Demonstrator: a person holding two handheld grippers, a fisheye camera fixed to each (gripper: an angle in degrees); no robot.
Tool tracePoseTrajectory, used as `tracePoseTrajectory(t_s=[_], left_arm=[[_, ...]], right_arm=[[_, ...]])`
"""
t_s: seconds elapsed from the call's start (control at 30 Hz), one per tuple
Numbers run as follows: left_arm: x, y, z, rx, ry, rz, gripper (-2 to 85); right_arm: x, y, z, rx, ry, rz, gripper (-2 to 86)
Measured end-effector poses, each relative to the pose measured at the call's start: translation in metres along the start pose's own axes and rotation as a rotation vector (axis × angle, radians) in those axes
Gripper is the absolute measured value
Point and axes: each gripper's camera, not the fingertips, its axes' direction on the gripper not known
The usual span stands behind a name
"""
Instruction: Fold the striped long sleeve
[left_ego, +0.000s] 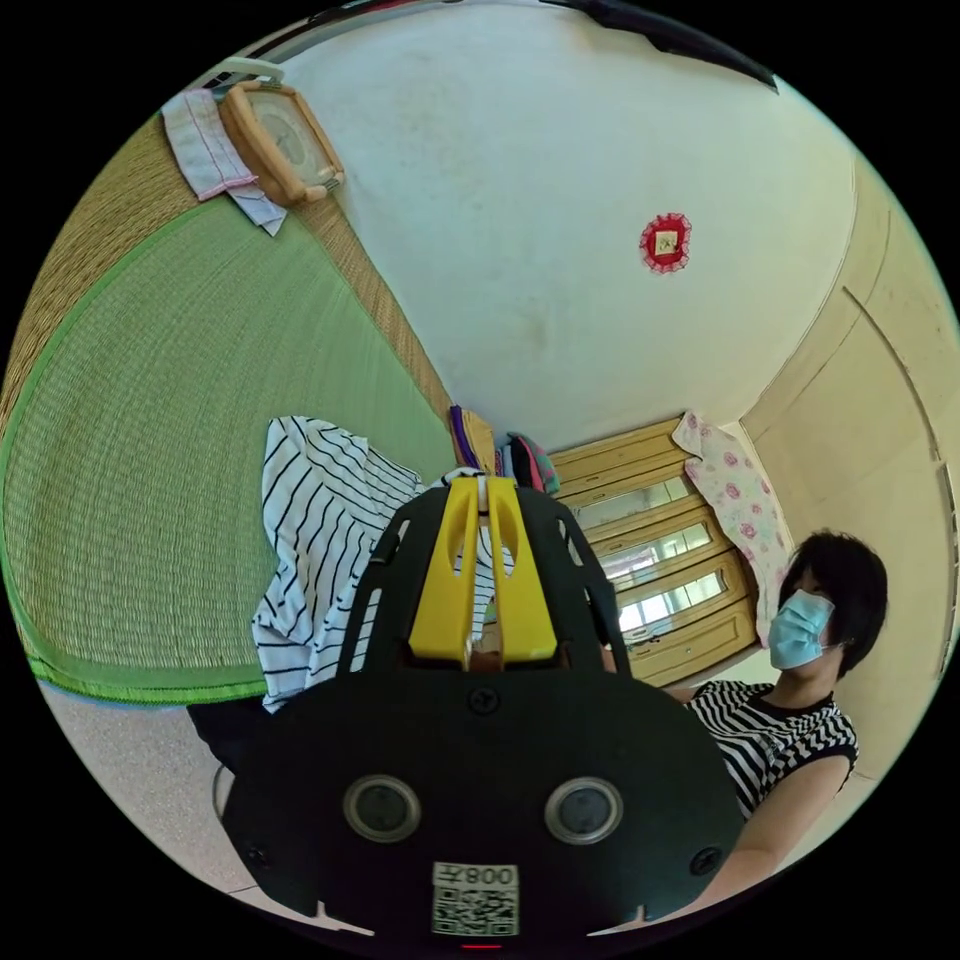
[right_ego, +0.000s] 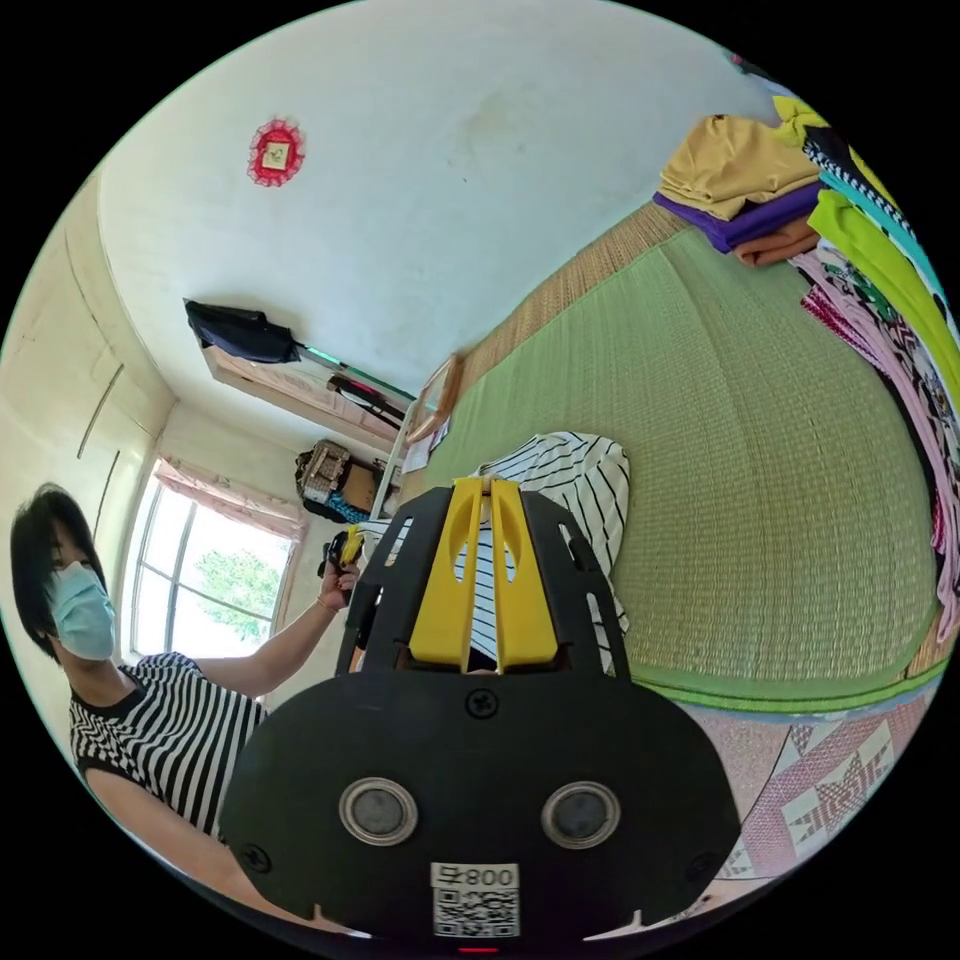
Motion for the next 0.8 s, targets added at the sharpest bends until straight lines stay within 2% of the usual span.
tracePoseTrajectory(t_s=[0.53, 0.8], left_arm=[[-0.072, -0.108, 0.107, -0.01, -0.151, -0.162, 1.2], [-0.091, -0.142, 0.147, -0.001, -0.165, -0.208, 1.3]], right_arm=[[0.098, -0.104, 0.109, -0.13, 0.026, 0.181, 1.4], [0.125, -0.137, 0.142, -0.176, 0.024, 0.216, 1.4]])
